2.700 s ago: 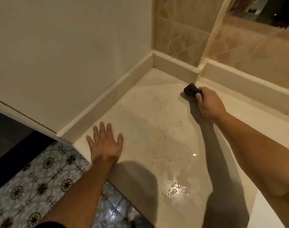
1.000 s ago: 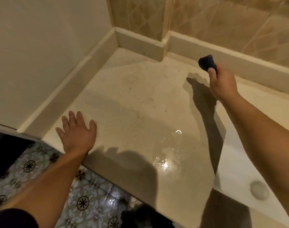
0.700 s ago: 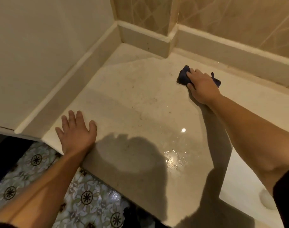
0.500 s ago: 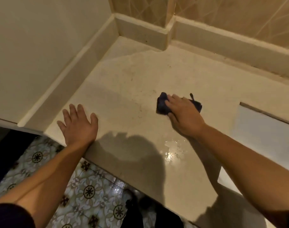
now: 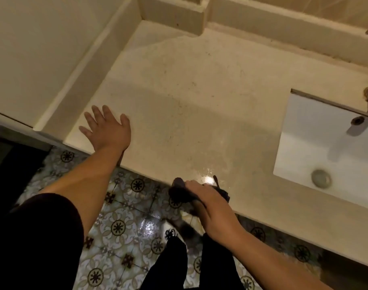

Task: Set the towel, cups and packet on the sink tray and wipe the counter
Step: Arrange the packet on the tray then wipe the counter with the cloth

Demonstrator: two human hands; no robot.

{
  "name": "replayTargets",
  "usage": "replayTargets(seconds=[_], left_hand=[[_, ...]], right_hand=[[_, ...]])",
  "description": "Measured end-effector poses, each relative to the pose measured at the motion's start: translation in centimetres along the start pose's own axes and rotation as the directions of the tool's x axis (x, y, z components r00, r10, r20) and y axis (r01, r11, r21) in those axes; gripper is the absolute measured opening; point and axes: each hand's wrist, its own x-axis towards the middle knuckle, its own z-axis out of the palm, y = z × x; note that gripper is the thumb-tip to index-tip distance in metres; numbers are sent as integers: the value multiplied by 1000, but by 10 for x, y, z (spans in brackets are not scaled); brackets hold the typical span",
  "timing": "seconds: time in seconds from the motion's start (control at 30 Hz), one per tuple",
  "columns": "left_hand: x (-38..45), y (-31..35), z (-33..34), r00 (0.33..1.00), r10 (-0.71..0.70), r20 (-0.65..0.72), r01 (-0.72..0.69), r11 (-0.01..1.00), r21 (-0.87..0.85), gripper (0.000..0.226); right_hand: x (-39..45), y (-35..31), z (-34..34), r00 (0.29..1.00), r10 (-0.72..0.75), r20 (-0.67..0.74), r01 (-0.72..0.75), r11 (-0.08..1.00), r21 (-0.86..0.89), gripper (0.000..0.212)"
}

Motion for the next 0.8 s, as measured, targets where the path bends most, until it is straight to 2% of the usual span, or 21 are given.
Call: replayTargets(seconds=[0.03,0.07,0.1,0.13,0.17,0.2,0.23,0.33,0.43,0.47,0.53,0.6,0.67,0.73,0.8], left_hand=[[0,-1,1,1000,0,2,0,1000,3,76],[1,-2,1,1000,1,3,-1,1000,3,76],[1,-3,2,1000,1,4,-1,1000,1,77],[1,-4,3,1000,1,4,-1,1000,0,77],[1,-4,3,1000,1,4,-1,1000,1,78],[1,-5,4,1000,3,4,-3,1000,4,78],[0,-5,4,1000,4,2,-4,1000,7,78],[-1,-7,5,1000,1,-2,-1,1000,15,78],[0,-10,5,1000,-3,-12,3,1000,9,79],[0,-10,5,1000,-4,-17,4,1000,8,79],[-1,-8,4,1000,-4,-30,4,1000,8,78],[-2,-5,3,999,-5,-37,6,1000,14,78],[-2,-5,1,999,-9,-47,10,1000,24,78],[-1,-4,1,998,-16,-56,17,999,30,78],[-2,-3,1,998,-15,-66,17,999,37,77]], right_hand=[[-3,-6,0,990,140,-5,-135,965,225,33],[-3,-12,-2,953,300,38,-278,820,500,31],[-3,-15,-5,895,420,150,-378,537,754,31],[-2,-17,-8,829,461,318,-432,163,887,33],[-1,-20,-13,771,451,449,-434,-143,889,39],[-1,-21,-17,753,419,507,-408,-308,860,44],[-2,-22,-22,760,402,511,-386,-353,852,47],[-1,-27,-44,804,414,427,-341,-267,902,51],[12,-19,-97,861,439,257,-255,-65,965,50],[20,-15,-122,873,464,148,-192,49,980,50],[46,-6,-178,876,465,-131,-69,389,919,39],[81,5,-230,821,413,-393,-30,719,694,26],[125,24,-271,758,296,-582,-83,928,364,23],[173,51,-301,756,164,-634,-196,980,20,29],[213,82,-318,787,95,-610,-295,926,-237,37]])
